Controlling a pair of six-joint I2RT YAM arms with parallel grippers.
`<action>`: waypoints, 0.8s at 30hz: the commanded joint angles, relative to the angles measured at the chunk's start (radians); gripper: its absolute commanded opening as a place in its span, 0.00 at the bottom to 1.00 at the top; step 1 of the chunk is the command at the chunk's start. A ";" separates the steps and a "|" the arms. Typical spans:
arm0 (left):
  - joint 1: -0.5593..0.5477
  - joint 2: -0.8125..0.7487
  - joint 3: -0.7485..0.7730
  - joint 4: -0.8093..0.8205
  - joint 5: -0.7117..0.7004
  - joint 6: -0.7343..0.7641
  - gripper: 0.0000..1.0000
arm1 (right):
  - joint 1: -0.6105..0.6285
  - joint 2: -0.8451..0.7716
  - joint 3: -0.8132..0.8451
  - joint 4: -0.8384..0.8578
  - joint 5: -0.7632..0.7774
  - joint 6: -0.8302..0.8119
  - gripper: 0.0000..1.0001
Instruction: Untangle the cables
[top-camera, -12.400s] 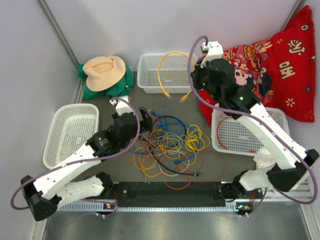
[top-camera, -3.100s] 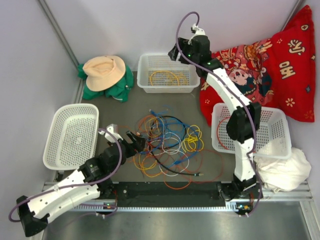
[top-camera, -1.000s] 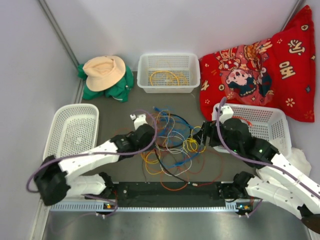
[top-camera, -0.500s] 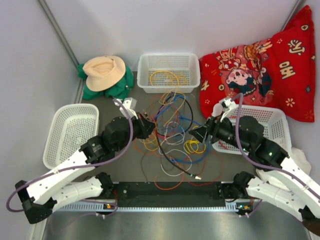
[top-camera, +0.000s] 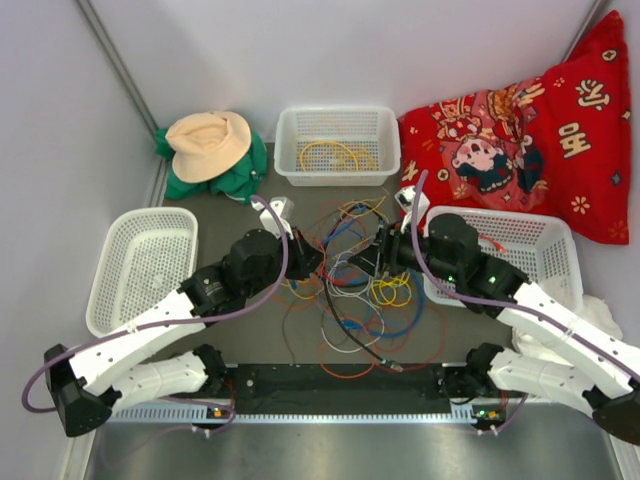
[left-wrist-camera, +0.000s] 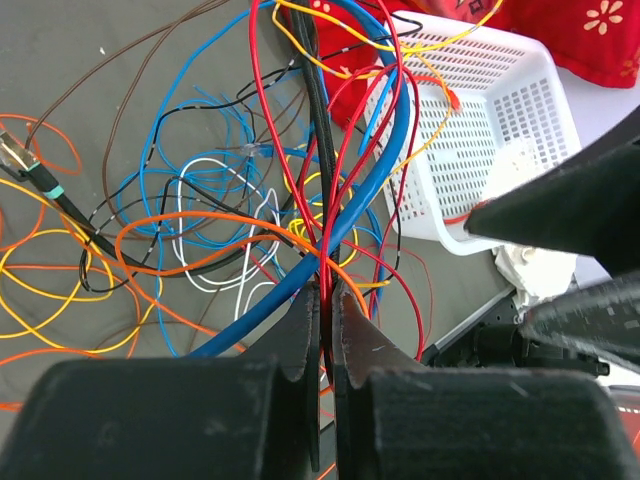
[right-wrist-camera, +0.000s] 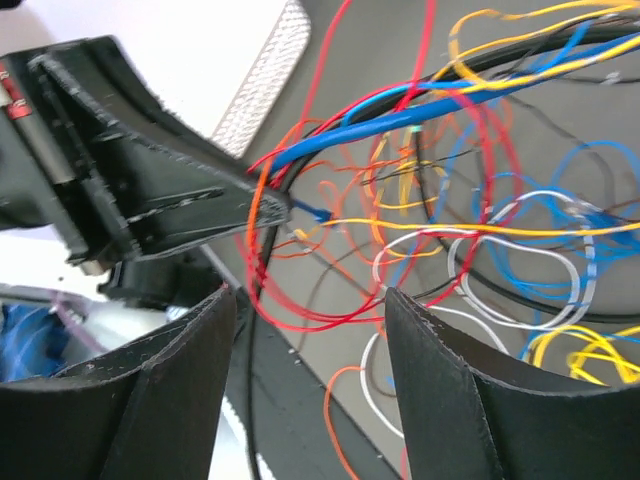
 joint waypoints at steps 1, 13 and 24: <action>0.000 -0.014 0.007 0.098 0.030 0.019 0.00 | 0.012 -0.036 0.002 -0.007 0.125 -0.048 0.61; 0.000 -0.034 -0.004 0.107 0.066 -0.002 0.00 | 0.010 0.115 -0.076 0.048 0.214 -0.073 0.58; 0.000 -0.053 -0.004 -0.007 -0.069 -0.007 0.14 | 0.012 0.012 0.057 -0.008 0.265 -0.181 0.00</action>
